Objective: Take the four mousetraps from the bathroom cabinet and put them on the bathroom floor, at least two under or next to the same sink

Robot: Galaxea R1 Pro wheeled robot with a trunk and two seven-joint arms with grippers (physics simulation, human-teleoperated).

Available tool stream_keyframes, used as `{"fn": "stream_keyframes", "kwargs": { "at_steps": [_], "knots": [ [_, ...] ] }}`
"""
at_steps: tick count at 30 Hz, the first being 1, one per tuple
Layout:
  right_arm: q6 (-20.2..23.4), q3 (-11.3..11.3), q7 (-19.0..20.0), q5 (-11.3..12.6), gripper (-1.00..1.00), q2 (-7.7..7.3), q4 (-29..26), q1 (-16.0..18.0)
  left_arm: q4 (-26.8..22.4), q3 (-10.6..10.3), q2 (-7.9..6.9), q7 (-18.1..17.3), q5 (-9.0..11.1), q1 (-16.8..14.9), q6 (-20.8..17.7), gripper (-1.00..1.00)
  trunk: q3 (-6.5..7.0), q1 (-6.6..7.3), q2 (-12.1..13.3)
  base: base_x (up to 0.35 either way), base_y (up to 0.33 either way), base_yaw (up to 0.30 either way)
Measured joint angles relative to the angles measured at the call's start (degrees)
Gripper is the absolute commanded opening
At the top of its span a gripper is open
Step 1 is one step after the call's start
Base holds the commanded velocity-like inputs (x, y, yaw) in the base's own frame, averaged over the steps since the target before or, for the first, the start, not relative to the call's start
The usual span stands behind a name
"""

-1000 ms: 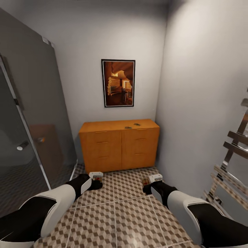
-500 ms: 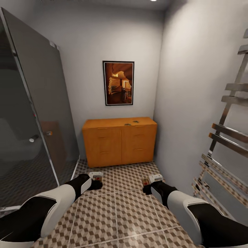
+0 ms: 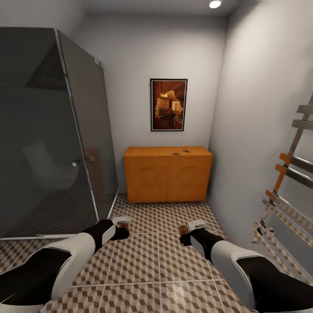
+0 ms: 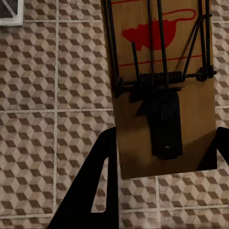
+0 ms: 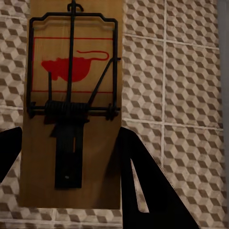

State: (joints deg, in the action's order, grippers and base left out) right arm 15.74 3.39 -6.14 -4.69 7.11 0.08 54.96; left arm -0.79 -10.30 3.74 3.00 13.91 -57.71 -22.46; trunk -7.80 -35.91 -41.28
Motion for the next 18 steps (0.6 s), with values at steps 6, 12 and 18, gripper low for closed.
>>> {"fn": "stream_keyframes", "kwargs": {
  "at_steps": [6,12,18],
  "knots": [
    [0.0,0.0,0.0,0.0,-1.0,0.0,0.0,0.0,0.0,0.0,0.0,0.0,-0.1,0.0,0.0,-1.0,0.0,0.0,0.0,-0.343,0.0,0.289],
    [0.0,0.0,0.0,0.0,-1.0,0.0,0.0,0.0,0.0,0.0,0.03,0.0,-0.1,0.0,0.0,-1.0,0.0,0.0,0.0,-0.343,0.0,0.289],
    [0.0,0.0,0.0,0.0,-1.0,0.0,0.0,0.0,0.0,0.0,0.0,0.0,-0.1,0.0,0.1,-1.0,0.0,0.03,0.0,-0.185,0.0,0.289]
  ]
}}
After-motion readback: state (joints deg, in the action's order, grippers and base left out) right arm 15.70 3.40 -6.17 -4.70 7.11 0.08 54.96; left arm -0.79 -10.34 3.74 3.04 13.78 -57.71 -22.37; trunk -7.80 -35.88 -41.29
